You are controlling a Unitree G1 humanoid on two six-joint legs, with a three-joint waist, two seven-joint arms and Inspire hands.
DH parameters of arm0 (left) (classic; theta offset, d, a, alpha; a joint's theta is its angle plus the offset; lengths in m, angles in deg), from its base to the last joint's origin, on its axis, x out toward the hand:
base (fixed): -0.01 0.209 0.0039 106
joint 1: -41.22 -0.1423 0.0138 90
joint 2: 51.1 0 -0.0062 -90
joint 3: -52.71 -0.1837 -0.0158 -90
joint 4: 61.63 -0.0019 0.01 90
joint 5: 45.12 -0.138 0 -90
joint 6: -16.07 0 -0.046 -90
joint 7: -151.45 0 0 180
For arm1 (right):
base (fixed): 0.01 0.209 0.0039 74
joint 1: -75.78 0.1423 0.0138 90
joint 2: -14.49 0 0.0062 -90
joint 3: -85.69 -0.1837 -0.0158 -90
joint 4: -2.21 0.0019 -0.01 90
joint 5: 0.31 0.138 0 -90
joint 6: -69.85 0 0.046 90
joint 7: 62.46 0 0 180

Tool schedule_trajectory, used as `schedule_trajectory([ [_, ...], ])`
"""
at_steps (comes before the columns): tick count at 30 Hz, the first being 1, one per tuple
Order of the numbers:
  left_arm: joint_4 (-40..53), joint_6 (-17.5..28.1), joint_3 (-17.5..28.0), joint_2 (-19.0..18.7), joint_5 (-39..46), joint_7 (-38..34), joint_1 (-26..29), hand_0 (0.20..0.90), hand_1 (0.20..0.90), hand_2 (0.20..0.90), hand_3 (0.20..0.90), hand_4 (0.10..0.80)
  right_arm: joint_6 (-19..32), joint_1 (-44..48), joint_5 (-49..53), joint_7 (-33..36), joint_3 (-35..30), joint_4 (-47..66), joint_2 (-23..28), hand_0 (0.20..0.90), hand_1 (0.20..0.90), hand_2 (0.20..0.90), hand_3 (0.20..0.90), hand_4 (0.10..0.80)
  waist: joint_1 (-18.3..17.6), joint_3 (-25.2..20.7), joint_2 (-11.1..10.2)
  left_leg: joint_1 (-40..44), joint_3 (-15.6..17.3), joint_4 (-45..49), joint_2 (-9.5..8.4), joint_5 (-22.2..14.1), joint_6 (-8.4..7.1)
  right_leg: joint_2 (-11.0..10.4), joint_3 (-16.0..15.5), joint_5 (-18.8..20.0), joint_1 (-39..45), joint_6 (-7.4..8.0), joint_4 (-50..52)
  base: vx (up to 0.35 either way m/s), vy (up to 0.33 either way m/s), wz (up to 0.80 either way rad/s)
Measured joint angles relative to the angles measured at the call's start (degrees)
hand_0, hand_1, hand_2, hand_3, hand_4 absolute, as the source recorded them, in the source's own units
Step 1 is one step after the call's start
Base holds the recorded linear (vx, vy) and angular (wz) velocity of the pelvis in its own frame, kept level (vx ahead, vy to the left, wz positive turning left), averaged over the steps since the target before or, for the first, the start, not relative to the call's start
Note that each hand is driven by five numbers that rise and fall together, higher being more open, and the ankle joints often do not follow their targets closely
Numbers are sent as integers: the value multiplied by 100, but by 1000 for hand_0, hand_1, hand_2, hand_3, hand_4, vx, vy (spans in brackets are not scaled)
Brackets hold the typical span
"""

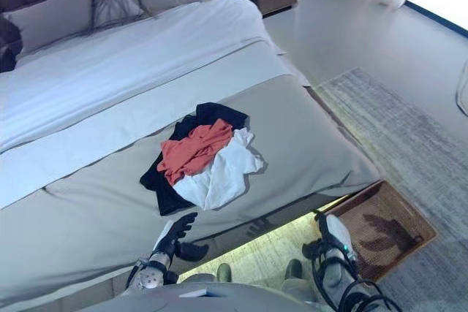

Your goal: Pick up the clothes from the bed and place them into the basket

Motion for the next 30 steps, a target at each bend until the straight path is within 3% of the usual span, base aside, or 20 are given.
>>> schedule_trajectory([
  [6, 677, -17, 42, -512, 82, -84, -29, 900, 900, 900, 900, 800, -771, 1328, -15, 135, 499, 1813, 644, 900, 900, 900, 900, 800, 244, 114, -181, 24, -175, -283, -9, 170, -17, 2, -128, 16, 4, 23, 2, 94, 99, 19],
  [8, 992, -19, 276, -607, 269, -117, -60, 900, 900, 900, 900, 800, -1008, 1973, -14, 138, 625, 2128, 769, 900, 900, 900, 900, 800, 360, 137, -239, 26, -286, -353, -13, 251, -47, 0, -228, 20, 24, 25, 2, 81, 40, 28],
  [11, 1557, -25, 460, -743, 515, -133, -63, 900, 900, 900, 900, 800, -1352, 3104, 56, 109, 744, 2116, 790, 900, 900, 900, 900, 800, 675, 169, -285, -62, -484, -329, -64, 381, -175, -16, -411, 41, 39, -6, 4, -46, 50, 34],
  [14, 1964, -15, 446, -863, 702, -126, 81, 900, 900, 900, 900, 800, -1511, 4166, 86, 119, 856, 1623, 782, 900, 900, 900, 900, 800, 936, 290, -289, -575, -769, 6, -141, 398, -208, -102, -688, 20, -215, 16, 107, -158, 59, 49],
  [17, 2251, -10, 382, -958, 900, -112, 466, 900, 900, 900, 900, 800, -1671, 5106, 77, 123, 955, 1138, 882, 900, 900, 900, 900, 800, 1216, 781, -145, -1084, -950, 395, -201, 415, -234, -237, -815, -152, -645, -82, 629, -132, 51, 40],
  [20, 2653, 20, 344, -1083, 1146, -139, 707, 900, 900, 900, 900, 800, -1788, 5660, 74, 128, 1124, 887, 950, 900, 900, 900, 900, 800, 1507, 1325, -101, -1535, -1025, 792, -337, 400, -254, -537, -839, -653, -1288, -147, 1706, -59, 40, 32],
  [25, 3378, 53, 327, -1284, 1289, -278, 1030, 900, 900, 900, 900, 800, -2023, 6153, -23, 70, 1224, 438, 1059, 900, 900, 900, 900, 800, 1775, 2106, -137, -2239, -1136, 1690, -745, 102, -167, -1296, -823, -1425, -2165, -267, 3481, -53, 66, 39],
  [28, 3705, 156, 278, -1397, 1811, -298, 1087, 900, 900, 900, 900, 800, -2151, 6279, -27, 9, 1382, 378, 1122, 900, 900, 900, 900, 800, 1853, 2244, -137, -2911, -1211, 2577, -991, -218, -87, -1622, -758, -1705, -2712, -323, 4304, -67, 34, 33],
  [30, 3895, 209, 278, -1420, 2117, -332, 1049, 900, 900, 900, 900, 800, -2154, 6281, -33, -34, 1396, 340, 1091, 900, 900, 900, 900, 800, 1872, 2319, -126, -3261, -1232, 3141, -1063, -435, -24, -1723, -738, -1841, -2919, -348, 4673, -20, 26, 17],
])
